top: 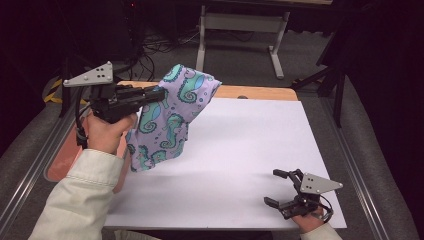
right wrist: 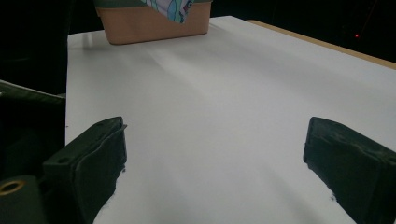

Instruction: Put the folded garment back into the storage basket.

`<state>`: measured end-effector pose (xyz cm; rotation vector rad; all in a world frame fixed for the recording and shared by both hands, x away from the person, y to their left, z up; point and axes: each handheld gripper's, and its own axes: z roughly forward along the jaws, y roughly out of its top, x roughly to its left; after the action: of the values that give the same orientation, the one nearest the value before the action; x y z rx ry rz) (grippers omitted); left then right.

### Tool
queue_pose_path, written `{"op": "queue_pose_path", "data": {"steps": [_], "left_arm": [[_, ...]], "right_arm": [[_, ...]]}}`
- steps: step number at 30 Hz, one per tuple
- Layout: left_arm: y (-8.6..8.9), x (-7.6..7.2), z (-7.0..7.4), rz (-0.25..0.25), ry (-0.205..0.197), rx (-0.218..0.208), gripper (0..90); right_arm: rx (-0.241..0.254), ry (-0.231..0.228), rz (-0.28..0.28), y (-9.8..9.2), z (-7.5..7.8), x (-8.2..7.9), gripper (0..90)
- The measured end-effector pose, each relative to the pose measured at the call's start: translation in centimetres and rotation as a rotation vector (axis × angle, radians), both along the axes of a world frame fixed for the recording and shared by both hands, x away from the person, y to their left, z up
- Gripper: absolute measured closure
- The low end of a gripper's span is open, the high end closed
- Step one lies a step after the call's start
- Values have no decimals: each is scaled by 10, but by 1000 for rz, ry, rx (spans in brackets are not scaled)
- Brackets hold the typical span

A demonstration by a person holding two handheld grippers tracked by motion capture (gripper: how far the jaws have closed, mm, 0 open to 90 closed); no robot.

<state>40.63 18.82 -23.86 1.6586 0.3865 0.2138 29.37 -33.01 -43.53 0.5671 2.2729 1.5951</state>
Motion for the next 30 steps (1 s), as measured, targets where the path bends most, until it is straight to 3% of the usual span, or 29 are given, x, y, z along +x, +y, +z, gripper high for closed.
{"op": "queue_pose_path", "data": {"steps": [9, 15, 30], "left_arm": [[23, -8, 6, 45, -16, -2, 804], [36, -11, 8, 77, -15, 14, 804], [68, -23, 8, 140, -9, 7, 804]], "right_arm": [[0, 0, 0, 0, 0, 0, 64], [0, 2, 0, 1, 0, 0, 64], [-8, 12, 10, 4, -1, 2, 64]]}}
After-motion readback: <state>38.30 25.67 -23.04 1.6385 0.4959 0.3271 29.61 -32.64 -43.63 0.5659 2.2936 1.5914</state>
